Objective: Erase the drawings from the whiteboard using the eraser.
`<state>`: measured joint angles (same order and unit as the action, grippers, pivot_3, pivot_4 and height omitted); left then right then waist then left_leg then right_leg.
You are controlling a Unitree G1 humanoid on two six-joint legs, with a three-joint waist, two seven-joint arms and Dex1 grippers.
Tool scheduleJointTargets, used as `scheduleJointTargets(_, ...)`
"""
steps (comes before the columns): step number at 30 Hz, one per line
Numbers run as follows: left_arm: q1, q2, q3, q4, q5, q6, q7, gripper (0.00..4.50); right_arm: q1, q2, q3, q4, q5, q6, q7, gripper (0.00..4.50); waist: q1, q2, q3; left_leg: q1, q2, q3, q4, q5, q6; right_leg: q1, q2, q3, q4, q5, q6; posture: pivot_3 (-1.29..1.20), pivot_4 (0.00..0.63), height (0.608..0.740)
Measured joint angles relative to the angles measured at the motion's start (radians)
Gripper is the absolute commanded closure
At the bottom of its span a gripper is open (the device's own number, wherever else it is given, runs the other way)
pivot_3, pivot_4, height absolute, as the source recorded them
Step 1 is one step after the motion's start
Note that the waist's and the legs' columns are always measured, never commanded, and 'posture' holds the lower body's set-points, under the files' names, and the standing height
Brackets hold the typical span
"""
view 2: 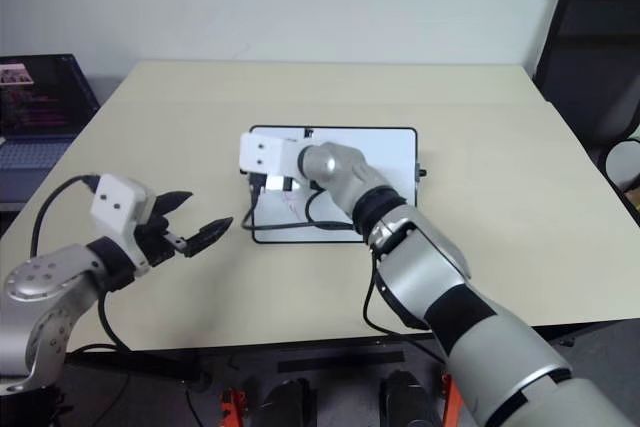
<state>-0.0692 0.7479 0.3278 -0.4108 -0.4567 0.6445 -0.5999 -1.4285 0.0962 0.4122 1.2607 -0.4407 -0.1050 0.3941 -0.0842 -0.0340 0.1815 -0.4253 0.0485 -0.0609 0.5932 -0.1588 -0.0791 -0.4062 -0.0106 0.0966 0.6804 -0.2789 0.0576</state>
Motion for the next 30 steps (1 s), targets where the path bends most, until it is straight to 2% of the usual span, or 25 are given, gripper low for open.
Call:
scheduleJointTargets(4,-0.002,0.0,-0.01,0.0,0.001,0.0,0.0,0.0,-0.004,-0.001,0.003,-0.003,-0.004,0.001,0.033,3.25,-0.002,0.0,0.0,0.0,0.0,0.0,-0.001,0.0,0.0,0.0,0.0,0.0,0.0,0.0,0.001,0.0,0.15,0.74)
scheduleJointTargets(7,-0.002,0.0,-0.01,0.0,0.001,0.0,0.0,0.0,0.009,0.001,0.024,-0.018,-0.01,-0.001,0.143,3.25,-0.003,0.0,0.0,0.001,0.0,0.0,-0.001,0.0,0.0,0.0,0.0,0.0,0.0,0.0,0.001,0.0,0.15,0.74)
scheduleJointTargets(9,-0.002,0.0,-0.01,0.0,0.001,0.0,0.0,0.0,0.021,0.004,0.032,-0.023,-0.01,-0.005,0.159,3.25,-0.003,0.0,0.0,0.001,0.0,0.0,0.0,0.0,0.0,0.001,0.0,0.0,0.0,0.0,0.001,0.0,0.15,0.74)
scheduleJointTargets(17,-0.003,0.0,-0.01,0.0,0.002,0.0,0.0,0.0,0.016,0.004,0.005,-0.002,-0.009,-0.011,-0.027,3.25,-0.002,0.0,0.0,0.001,0.0,0.0,0.0,0.0,0.0,0.0,0.0,0.0,0.0,0.001,-0.001,0.0,0.15,0.74)
scheduleJointTargets(21,-0.003,0.0,-0.011,0.0,0.002,0.0,0.0,0.0,0.004,0.005,0.004,0.001,-0.01,-0.006,0.004,3.25,-0.002,0.0,0.0,0.001,0.0,0.0,-0.001,0.0,0.0,0.0,0.0,0.0,0.0,0.0,0.0,0.0,0.15,0.74)
scheduleJointTargets(26,-0.003,0.0,-0.011,0.0,0.002,0.0,0.0,0.0,0.01,0.006,0.01,-0.002,-0.009,0.0,0.126,3.25,-0.002,0.0,0.0,0.002,0.0,0.0,0.0,0.0,0.0,0.001,0.0,0.0,0.0,0.0,0.0,0.0,0.15,0.74)
scheduleJointTargets(30,-0.003,0.0,-0.011,0.0,0.002,0.0,0.0,0.0,0.013,0.014,0.002,0.007,-0.01,0.002,0.021,3.25,-0.002,0.0,0.0,0.002,0.0,0.0,0.0,0.0,0.0,0.0,0.0,0.0,0.0,0.002,-0.001,0.0,0.15,0.74)
